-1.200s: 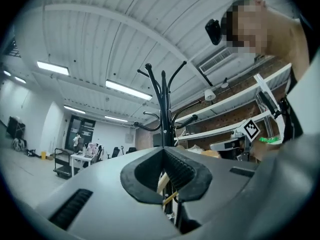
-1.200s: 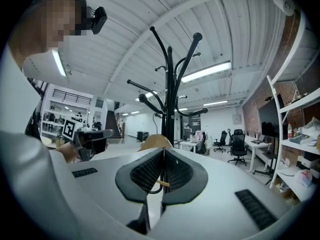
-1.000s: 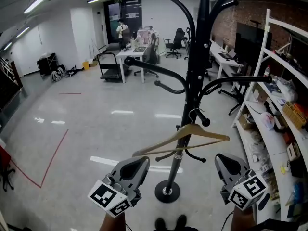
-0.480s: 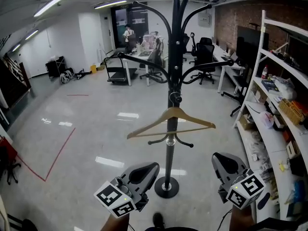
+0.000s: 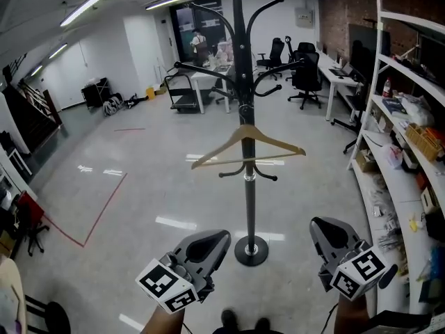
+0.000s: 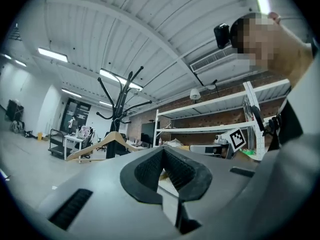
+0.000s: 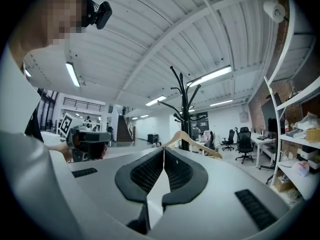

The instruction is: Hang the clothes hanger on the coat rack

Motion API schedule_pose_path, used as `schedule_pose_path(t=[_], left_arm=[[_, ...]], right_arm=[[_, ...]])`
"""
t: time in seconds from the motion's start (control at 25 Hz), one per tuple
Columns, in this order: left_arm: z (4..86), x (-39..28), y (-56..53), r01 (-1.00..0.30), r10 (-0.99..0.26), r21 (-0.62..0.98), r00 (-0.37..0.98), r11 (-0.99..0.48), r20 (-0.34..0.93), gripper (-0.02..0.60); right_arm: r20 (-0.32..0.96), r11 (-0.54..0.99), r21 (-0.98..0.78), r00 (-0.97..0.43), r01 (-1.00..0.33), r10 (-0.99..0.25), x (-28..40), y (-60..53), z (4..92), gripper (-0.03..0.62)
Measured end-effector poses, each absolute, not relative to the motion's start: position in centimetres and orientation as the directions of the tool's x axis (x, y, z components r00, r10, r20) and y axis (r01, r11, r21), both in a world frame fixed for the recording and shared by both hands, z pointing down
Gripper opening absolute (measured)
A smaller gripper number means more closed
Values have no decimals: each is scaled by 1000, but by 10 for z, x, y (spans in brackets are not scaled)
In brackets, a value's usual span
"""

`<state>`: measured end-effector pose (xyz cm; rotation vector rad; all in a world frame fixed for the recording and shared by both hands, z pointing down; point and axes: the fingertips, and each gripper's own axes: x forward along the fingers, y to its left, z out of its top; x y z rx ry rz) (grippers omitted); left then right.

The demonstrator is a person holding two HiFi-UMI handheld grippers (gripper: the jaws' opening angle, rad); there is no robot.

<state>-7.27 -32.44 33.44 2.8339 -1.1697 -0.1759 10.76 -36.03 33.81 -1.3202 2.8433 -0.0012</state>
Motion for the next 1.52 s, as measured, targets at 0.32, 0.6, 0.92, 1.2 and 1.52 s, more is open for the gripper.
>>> schedule_pose_path(t=[0.32, 0.6, 0.92, 1.2, 1.52], left_arm=[[344, -96, -254, -667, -672, 91, 737, -740, -67, 0], [361, -144, -184, -635, -645, 132, 762, -761, -55, 0], [366, -166, -117, -640, -658, 171, 748, -749, -81, 0], [359, -169, -72, -710, -749, 257, 654, -655, -102, 0], [363, -118, 14, -746, -774, 227, 631, -626, -58, 0]], right_arm=[[-15, 648, 20, -648, -762, -762, 66, -294, 334, 8], [24, 630, 13, -630, -776, -776, 10, -220, 350, 8], [40, 614, 48, -613, -787, -789, -8, -147, 340, 8], [26, 632, 62, -632, -772, -775, 8, -97, 333, 8], [34, 625, 35, -624, -780, -780, 72, -16, 347, 8]])
